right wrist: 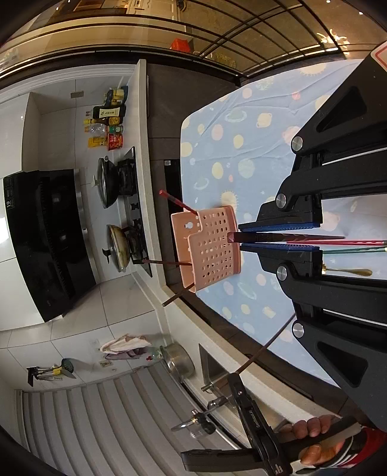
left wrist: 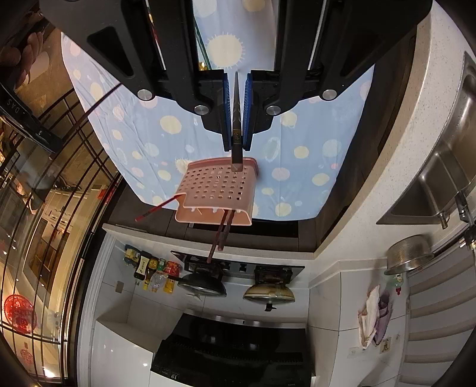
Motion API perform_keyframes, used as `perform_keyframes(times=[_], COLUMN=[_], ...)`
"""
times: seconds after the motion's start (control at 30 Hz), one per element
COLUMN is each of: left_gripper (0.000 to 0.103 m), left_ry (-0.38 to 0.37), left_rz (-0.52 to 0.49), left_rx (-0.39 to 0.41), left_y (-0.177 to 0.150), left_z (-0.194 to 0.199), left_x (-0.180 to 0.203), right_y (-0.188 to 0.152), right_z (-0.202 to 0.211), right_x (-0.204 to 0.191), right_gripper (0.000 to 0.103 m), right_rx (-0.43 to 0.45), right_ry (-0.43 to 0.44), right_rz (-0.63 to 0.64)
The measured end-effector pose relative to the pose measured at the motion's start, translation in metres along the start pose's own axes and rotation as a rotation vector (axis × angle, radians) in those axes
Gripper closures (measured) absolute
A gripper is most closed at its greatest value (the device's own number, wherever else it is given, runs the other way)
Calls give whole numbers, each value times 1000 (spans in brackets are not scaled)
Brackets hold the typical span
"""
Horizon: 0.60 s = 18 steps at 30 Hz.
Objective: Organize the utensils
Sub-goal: 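Lift both chopsticks and carry them over the pink caddy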
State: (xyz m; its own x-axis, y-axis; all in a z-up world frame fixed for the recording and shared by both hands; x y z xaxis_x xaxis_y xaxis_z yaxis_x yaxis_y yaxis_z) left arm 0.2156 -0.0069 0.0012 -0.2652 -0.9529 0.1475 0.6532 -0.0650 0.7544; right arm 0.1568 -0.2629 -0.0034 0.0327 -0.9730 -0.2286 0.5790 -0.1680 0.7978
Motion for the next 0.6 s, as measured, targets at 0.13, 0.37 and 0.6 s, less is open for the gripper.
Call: perform_keyframes(times=[0.13, 0.37, 0.6], left_gripper=[96, 96, 96], left_ry=[3, 6, -6], left_rz=[-8, -34, -39], left_rx=[38, 114, 226], left_y=[28, 82, 155], left_z=[-1, -2, 6], left_x=[1, 9, 18], right_y=[26, 77, 141], right_z=[-4, -17, -31], right_x=[-2, -4, -14], right_gripper=[96, 96, 96], right_rx=[35, 104, 206], right_ry=[17, 36, 69], right_rz=[0, -2, -1])
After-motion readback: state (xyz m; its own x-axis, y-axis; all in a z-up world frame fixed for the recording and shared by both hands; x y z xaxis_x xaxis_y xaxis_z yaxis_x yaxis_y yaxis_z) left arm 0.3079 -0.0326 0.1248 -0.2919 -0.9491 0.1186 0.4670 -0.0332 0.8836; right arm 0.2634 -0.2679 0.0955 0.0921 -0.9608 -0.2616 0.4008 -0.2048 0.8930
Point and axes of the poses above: each gripper's, at about its wrist camera, not at the fingertips, and z roughly against the way its jaws point, x to its right, y to its top, the point moved 8 cm from there along -z, roughly the way its jaws point, and after that the axes turned 4 degrees about -x, right-handed, at the moved point
